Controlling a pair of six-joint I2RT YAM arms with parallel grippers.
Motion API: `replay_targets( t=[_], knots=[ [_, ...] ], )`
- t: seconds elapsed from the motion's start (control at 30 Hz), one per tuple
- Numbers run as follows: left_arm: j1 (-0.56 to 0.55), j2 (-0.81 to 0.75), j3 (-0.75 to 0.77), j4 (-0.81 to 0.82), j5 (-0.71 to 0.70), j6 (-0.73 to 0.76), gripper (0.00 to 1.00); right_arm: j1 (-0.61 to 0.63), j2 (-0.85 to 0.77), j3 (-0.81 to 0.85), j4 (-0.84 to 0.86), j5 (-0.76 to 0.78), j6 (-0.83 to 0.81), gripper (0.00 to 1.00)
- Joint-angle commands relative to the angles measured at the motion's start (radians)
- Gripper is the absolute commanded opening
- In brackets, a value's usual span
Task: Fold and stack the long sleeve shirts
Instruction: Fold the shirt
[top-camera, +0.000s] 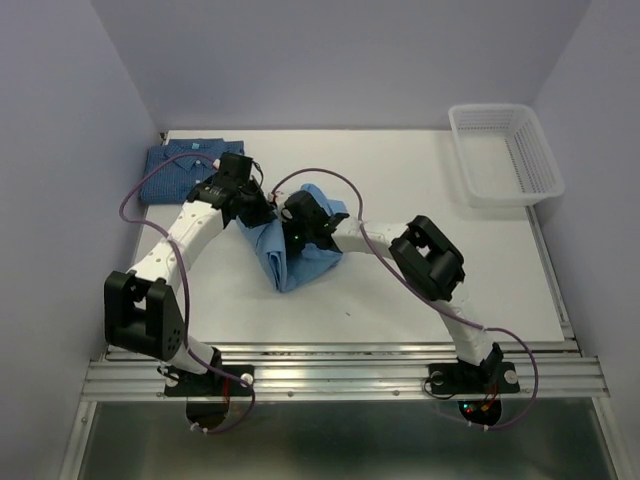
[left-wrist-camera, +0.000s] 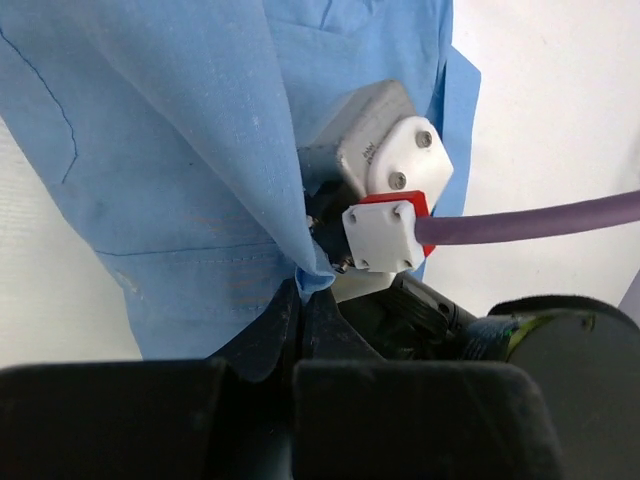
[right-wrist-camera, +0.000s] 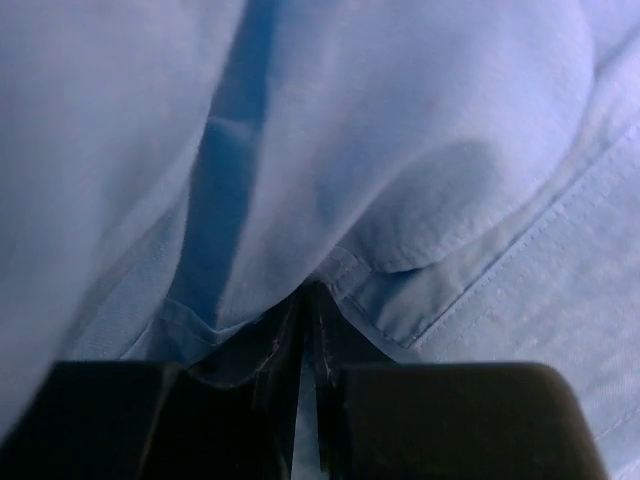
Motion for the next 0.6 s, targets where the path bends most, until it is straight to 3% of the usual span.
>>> replay_targets(
  t=[0.0, 0.13, 0.57],
  knots=[
    [-0.022, 0.032, 0.064, 0.101, 0.030, 0.010, 0.00, 0.013, -0.062, -0.006, -0.039, 0.234, 0.052, 0.14],
    [-0.022, 0.077, 0.074, 0.121, 0.036, 0.036, 0.00, -0.051, -0.147, -0.055, -0.075, 0.377, 0.115, 0.15],
    [-0.024, 0.176, 0.142, 0.149, 0.107, 0.099, 0.00, -0.260, -0.342, -0.204, -0.096, 0.435, 0.145, 0.23]
  ],
)
